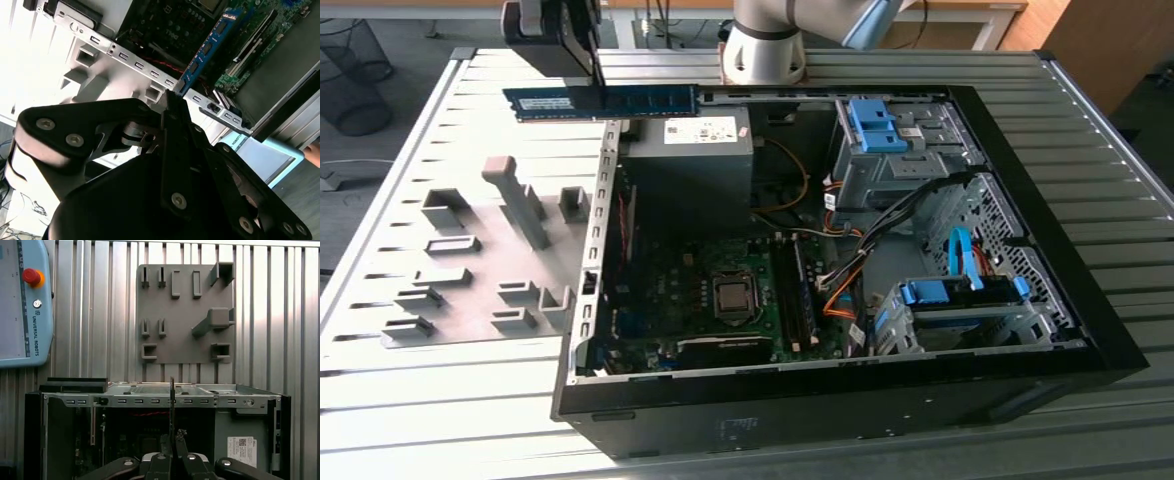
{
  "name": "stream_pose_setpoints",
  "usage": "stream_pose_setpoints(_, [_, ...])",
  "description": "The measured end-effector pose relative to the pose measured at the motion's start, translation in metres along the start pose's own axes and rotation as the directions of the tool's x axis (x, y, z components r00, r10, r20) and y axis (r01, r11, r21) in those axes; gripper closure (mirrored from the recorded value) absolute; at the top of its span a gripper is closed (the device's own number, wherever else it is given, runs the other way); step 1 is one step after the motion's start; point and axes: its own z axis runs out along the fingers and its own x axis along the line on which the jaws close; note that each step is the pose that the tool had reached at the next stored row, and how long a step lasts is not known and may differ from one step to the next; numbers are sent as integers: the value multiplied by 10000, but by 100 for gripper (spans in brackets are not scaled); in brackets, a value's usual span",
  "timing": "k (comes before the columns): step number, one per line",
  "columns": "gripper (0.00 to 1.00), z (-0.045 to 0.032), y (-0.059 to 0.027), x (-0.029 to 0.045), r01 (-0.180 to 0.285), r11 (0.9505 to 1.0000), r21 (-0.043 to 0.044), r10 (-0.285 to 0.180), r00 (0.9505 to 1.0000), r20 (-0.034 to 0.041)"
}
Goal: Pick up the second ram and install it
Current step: 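Pick up the second ram and move it above second insertion slot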
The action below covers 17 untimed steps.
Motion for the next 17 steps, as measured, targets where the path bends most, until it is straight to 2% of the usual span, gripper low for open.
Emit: stream_pose_setpoints(17, [86, -2, -221, 0, 0, 10000, 0, 0, 10000, 0])
